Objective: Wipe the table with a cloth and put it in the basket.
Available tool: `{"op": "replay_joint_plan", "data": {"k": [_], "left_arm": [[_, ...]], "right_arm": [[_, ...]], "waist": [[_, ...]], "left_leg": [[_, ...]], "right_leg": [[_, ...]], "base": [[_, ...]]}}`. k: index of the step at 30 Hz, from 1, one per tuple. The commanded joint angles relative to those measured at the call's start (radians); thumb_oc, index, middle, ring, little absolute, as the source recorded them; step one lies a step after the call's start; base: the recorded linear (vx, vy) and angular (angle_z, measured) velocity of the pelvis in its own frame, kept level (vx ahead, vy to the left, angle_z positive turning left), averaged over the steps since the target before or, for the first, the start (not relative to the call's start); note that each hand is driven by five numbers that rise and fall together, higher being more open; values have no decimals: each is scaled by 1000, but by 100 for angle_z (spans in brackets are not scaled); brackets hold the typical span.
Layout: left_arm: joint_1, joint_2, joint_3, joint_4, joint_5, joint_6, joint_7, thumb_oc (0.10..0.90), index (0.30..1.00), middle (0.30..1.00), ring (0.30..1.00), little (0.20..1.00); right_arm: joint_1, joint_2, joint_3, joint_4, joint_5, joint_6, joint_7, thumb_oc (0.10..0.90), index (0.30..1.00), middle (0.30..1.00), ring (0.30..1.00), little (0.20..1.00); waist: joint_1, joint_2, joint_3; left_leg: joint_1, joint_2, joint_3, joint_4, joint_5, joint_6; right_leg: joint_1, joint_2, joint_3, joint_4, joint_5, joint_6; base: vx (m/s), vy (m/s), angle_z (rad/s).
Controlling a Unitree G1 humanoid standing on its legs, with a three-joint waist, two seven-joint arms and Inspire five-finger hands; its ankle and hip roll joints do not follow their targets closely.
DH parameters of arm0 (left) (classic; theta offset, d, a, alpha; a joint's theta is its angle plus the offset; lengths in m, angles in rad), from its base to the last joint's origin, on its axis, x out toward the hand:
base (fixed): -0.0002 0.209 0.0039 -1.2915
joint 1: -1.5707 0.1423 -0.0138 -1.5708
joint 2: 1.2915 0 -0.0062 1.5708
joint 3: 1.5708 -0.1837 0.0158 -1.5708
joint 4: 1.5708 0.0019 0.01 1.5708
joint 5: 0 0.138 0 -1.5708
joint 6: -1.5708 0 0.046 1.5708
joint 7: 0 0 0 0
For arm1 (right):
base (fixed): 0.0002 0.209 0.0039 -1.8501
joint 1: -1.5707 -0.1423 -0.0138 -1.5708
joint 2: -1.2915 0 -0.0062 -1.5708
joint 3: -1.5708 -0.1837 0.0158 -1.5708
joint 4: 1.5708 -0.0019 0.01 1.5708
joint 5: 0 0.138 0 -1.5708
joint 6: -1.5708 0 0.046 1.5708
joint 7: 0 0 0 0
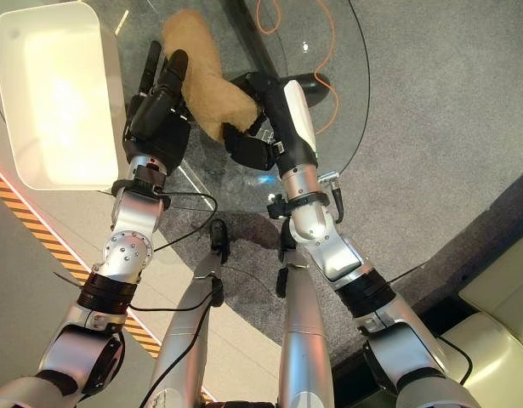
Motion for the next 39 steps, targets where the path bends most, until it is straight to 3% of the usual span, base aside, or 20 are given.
{"op": "replay_joint_plan", "data": {"k": [1,5,6,7,9,10,11,31,39], "left_arm": [[-100,8,10,-73,66,-75,-28,800,900,900,900,900],[-96,2,15,-80,75,-80,-36,800,900,900,900,900],[-96,1,16,-81,81,-79,-37,737,846,846,846,837],[-94,-1,14,-83,88,-75,-37,542,679,679,679,642],[-94,-1,15,-82,95,-80,-40,331,498,498,498,431],[-95,-1,17,-80,101,-82,-45,141,335,335,335,241],[-96,0,16,-81,100,-83,-45,100,300,300,300,200],[-90,2,15,-87,114,-55,-88,100,300,300,300,200],[-84,4,21,-84,110,-71,-90,100,300,300,300,200]], "right_arm": [[-172,63,-26,-278,-40,-175,-17,100,300,300,300,200],[-172,67,-26,-276,-41,-171,-9,100,300,300,300,200],[-172,67,-24,-276,-41,-170,-9,100,300,300,300,200],[-172,69,-21,-275,-42,-171,-10,100,300,300,300,200],[-171,72,-20,-273,-43,-174,-9,100,300,300,300,200],[-171,71,-19,-272,-43,-176,-7,100,300,300,300,200],[-171,70,-20,-271,-42,-178,-7,100,300,300,300,200],[-169,71,-15,-275,-41,-168,14,100,300,300,300,200],[-168,71,-17,-271,-42,-168,14,100,300,300,300,200]], "waist": [[3,-17,-29],[5,-18,-29],[5,-17,-29],[5,-18,-29],[5,-18,-29],[5,-18,-29],[5,-18,-29],[6,-16,-29],[6,-15,-29]], "left_leg": [[21,-65,59,6,-38,28],[20,-63,60,8,-39,27],[21,-63,60,7,-39,27],[20,-64,60,8,-39,28],[19,-64,60,8,-39,28],[21,-65,60,6,-39,28],[22,-65,60,5,-39,28],[24,-67,60,8,-42,29],[25,-68,60,11,-44,30]], "right_leg": [[42,76,-19,-63,-17,15],[42,74,-20,-63,-18,14],[43,74,-20,-64,-18,14],[42,75,-19,-63,-18,14],[41,76,-19,-62,-18,14],[43,76,-19,-64,-18,14],[43,76,-20,-64,-18,14],[44,76,-18,-59,-22,15],[44,76,-17,-58,-21,14]], "base": [[0,0,0],[0,0,0],[0,0,0],[0,0,0],[0,0,0],[0,0,0],[0,0,0],[0,0,0],[0,0,0]]}}
